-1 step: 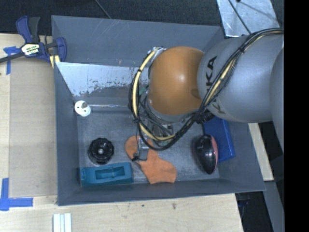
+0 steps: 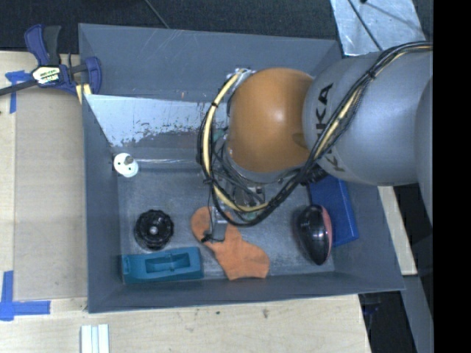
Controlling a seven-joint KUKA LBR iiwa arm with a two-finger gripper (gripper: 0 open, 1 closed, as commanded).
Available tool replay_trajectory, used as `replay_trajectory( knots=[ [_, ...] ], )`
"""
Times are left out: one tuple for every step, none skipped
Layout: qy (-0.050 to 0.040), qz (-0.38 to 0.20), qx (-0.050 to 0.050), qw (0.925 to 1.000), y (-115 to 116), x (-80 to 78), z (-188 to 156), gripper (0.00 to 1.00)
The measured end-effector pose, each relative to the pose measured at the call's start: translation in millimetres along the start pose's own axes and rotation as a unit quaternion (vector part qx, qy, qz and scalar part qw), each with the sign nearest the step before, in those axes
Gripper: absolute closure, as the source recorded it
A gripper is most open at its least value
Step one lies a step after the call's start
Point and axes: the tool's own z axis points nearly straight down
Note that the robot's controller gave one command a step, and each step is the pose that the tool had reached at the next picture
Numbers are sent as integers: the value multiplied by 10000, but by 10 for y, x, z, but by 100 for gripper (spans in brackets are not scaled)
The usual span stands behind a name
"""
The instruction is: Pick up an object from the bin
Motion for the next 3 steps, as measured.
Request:
replay_trajectory(
  knots=[
    [-16,63,-4,10000,-455,290,432,0],
    [11,-197,11,9998,-644,91,661,0],
    [7,74,3,10000,-845,19,982,100]
  ],
)
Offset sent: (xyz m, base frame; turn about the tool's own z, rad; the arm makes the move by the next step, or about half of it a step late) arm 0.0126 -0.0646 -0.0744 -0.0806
